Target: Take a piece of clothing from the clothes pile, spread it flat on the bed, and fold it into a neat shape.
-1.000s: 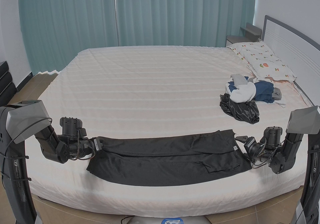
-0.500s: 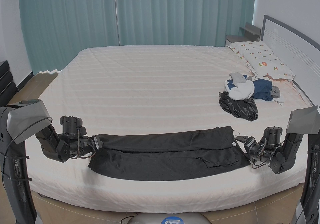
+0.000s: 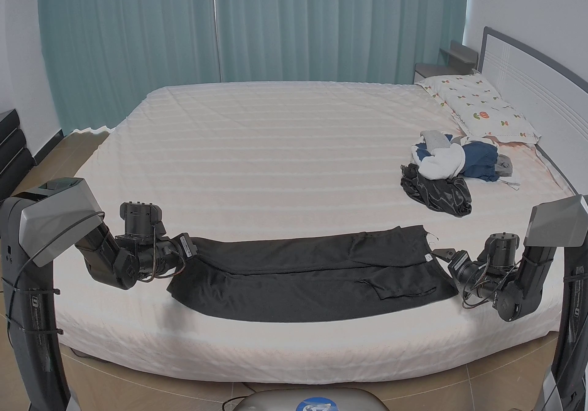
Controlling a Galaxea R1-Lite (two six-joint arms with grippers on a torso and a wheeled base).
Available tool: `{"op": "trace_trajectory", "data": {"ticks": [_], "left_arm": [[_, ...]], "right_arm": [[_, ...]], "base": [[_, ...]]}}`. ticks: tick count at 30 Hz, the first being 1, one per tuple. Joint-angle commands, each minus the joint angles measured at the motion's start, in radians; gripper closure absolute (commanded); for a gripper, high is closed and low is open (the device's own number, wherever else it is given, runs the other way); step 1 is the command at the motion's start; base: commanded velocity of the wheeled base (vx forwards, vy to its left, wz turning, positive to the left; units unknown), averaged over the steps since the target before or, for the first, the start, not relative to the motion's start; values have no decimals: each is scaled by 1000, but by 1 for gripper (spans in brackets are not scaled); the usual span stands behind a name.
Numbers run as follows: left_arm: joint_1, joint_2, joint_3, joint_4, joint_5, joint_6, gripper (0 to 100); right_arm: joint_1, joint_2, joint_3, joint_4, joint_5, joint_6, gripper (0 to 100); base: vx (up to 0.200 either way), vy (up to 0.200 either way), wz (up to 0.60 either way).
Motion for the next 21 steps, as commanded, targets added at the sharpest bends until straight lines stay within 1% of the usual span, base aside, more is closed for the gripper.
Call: {"op": "trace_trajectory", "data": {"ticks": [1, 6, 10, 13, 14, 15, 21], "left_arm": [[-11, -1, 3, 5, 16, -2, 100], [-40, -11, -5, 25, 70, -3, 100], [-56, -44, -5, 54, 82, -3, 100], [-63, -74, -5, 89, 82, -5, 100], [-72, -98, -9, 126, 86, -5, 100], [-72, -98, -9, 126, 86, -5, 100], [-111, -143, -57, 233, 134, -5, 100]], "right_arm": [[0, 4, 0, 0, 0, 0, 0], [0, 4, 8, -3, 0, 1, 0], [0, 8, 17, -23, 0, 1, 0], [2, 8, 22, -34, 0, 1, 0], [2, 8, 23, -35, 0, 1, 0], [2, 8, 23, -35, 0, 1, 0], [2, 8, 23, -35, 0, 1, 0]], "base": [[0, -200, 0], [0, -200, 0], [0, -200, 0], [0, -200, 0], [0, -200, 0], [0, -200, 0], [0, -200, 0]]}}
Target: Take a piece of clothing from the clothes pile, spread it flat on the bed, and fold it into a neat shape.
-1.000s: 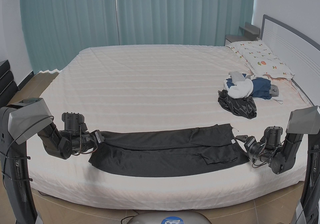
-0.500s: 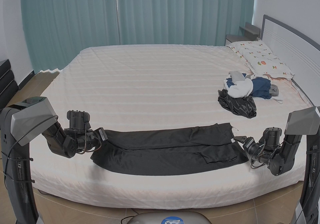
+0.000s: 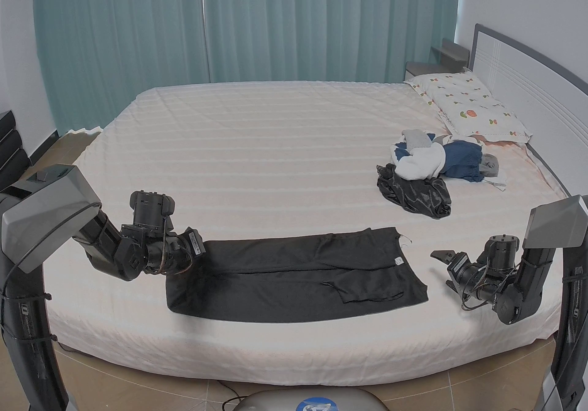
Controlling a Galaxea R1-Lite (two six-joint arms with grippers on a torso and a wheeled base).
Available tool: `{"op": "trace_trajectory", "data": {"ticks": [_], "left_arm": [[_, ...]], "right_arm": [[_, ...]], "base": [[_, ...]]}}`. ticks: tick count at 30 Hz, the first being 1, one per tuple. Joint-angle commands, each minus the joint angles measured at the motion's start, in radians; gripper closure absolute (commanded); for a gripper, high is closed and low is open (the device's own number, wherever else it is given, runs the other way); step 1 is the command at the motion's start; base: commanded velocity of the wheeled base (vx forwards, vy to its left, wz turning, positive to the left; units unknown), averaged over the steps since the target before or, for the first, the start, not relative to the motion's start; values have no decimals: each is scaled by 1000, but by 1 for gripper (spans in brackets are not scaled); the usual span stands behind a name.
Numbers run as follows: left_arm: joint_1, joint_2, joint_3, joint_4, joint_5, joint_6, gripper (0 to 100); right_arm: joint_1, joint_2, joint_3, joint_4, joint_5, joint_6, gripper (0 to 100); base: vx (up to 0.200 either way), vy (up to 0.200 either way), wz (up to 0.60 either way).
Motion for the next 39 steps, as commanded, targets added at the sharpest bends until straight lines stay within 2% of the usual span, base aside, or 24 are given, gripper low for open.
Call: {"op": "trace_trajectory", "data": {"ticks": [1, 6, 11, 15, 21, 31, 35, 37, 39], "left_arm": [[-33, -43, -45, 64, 27, -1, 100], [-78, -34, -100, 161, 67, -8, 100], [-111, -31, -139, 207, 75, -40, 100], [-159, -17, -241, 330, 75, -76, 100], [-205, 12, -343, 434, 75, -126, 100], [-254, 88, -475, 518, 75, -129, 100], [-277, 122, -514, 528, 78, -163, 100], [-280, 139, -534, 526, 96, -174, 100], [-282, 188, -594, 529, 169, -182, 100]], "right_arm": [[1, 1, 1, 0, 0, 0, 0], [2, 3, 1, 0, 0, 0, 0], [2, 3, 2, 0, 0, -2, 0], [2, 3, 2, 0, 0, -2, 0], [2, 3, 2, 0, 0, -2, 0], [5, 3, 2, 0, -1, -2, 0], [5, 6, 2, 0, -1, -5, 0], [5, 9, 2, 0, -1, -5, 0], [5, 9, 2, 0, -1, -5, 0]], "base": [[0, -200, 0], [0, -200, 0], [0, -200, 0], [0, -200, 0], [0, -200, 0], [0, -200, 0], [0, -150, 0], [0, 0, 0], [0, 0, 0]]}}
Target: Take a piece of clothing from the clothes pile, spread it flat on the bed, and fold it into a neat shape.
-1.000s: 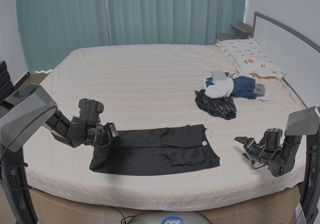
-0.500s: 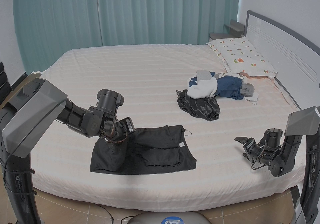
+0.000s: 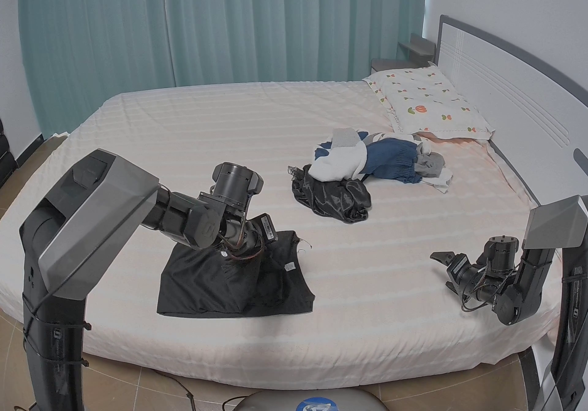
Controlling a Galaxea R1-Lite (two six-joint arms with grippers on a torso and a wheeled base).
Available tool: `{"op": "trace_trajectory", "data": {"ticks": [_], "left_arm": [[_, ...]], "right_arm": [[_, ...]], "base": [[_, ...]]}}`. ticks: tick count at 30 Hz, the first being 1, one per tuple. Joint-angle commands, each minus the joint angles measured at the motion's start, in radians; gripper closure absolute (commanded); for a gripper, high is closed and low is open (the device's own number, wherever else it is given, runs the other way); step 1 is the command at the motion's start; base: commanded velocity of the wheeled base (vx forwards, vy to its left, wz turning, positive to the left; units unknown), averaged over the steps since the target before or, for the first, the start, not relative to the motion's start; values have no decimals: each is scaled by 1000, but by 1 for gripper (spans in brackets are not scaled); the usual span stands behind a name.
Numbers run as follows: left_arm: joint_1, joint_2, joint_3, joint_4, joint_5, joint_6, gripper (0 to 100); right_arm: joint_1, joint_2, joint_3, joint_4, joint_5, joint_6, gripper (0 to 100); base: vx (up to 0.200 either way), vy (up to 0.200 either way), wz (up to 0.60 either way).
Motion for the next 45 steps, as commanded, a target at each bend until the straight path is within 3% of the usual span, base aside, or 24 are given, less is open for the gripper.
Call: {"op": "trace_trajectory", "data": {"ticks": [1, 7, 8, 16, 23, 31, 34, 40, 45], "left_arm": [[-11, 100, -94, 2, 84, -15, 100], [-15, 143, -146, 5, 99, -75, 100], [-15, 148, -154, 8, 99, -90, 0], [-8, 128, -183, 56, 29, -199, 0], [61, 45, -149, 63, 19, -262, 0], [183, -51, 41, 48, -59, -305, 0], [241, -94, 110, 48, -145, -365, 0], [270, -108, 174, 40, -174, -371, 0], [316, -113, 263, -79, -224, -391, 0]], "right_arm": [[2, 4, 1, -1, 0, 0, 0], [2, 4, 4, -1, -1, -2, 0], [2, 4, 4, -1, -1, -2, 0], [2, 6, 4, -1, -1, -2, 0], [4, 6, 6, -1, -1, -3, 0], [4, 6, 6, -1, -1, -3, 0], [4, 6, 7, -1, -1, -3, 0], [4, 6, 10, -1, -1, -3, 0], [4, 7, 12, -1, -1, -13, 0]], "base": [[0, 0, 0], [0, 0, 0], [0, 0, 0], [0, 0, 0], [0, 0, 0], [0, 0, 0], [0, 0, 0], [0, 0, 0], [0, 200, 0]]}}
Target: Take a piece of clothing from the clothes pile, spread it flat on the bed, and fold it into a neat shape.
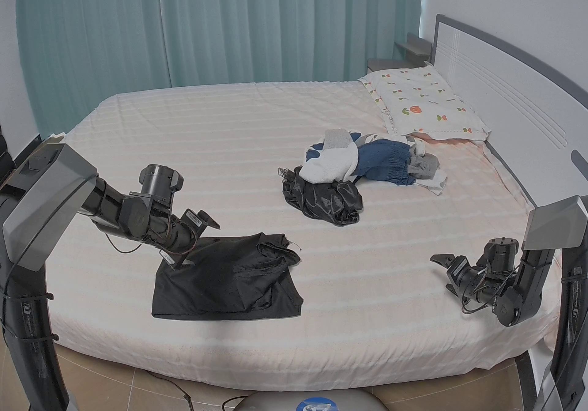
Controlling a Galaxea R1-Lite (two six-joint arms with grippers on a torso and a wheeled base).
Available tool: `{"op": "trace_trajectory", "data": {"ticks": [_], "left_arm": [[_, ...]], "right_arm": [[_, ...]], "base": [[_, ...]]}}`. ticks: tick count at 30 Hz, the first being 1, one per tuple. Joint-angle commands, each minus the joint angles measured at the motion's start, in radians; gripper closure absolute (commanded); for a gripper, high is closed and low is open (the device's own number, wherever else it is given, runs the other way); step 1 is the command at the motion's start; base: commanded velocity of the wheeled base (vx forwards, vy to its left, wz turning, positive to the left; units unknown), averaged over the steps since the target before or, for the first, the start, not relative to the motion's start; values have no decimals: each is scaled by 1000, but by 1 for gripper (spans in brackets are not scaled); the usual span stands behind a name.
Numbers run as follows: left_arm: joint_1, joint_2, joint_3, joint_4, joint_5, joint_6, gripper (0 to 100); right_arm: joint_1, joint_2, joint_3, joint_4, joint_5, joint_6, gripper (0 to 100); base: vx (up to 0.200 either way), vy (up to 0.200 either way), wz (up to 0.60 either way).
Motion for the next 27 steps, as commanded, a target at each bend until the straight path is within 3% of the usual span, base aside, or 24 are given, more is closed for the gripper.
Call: {"op": "trace_trajectory", "data": {"ticks": [1, 5, 11, 15, 20, 23, 27], "left_arm": [[46, -21, 70, -60, -33, -15, 0], [95, -36, 76, -70, -77, -15, 0], [115, -21, 75, -74, -99, -11, 0], [115, -20, 78, -74, -99, -11, 0], [134, -9, 82, -74, -100, -9, 0], [134, -10, 96, -80, -103, -8, 0], [134, -9, 101, -80, -106, -4, 0]], "right_arm": [[1, 3, 1, -1, 0, -8, 0], [1, 15, -3, -1, -3, -40, 0], [31, 28, -35, 2, -100, -103, 0], [61, 1, -45, 16, -123, -148, 0], [147, -55, -57, 81, -141, -240, 0], [225, -83, -100, 179, -204, -310, 0], [288, -98, -135, 251, -230, -361, 0]], "base": [[0, 200, 0], [0, 200, 0], [0, 200, 0], [0, 200, 0], [0, 200, 0], [0, 200, 0], [0, 200, 0]]}}
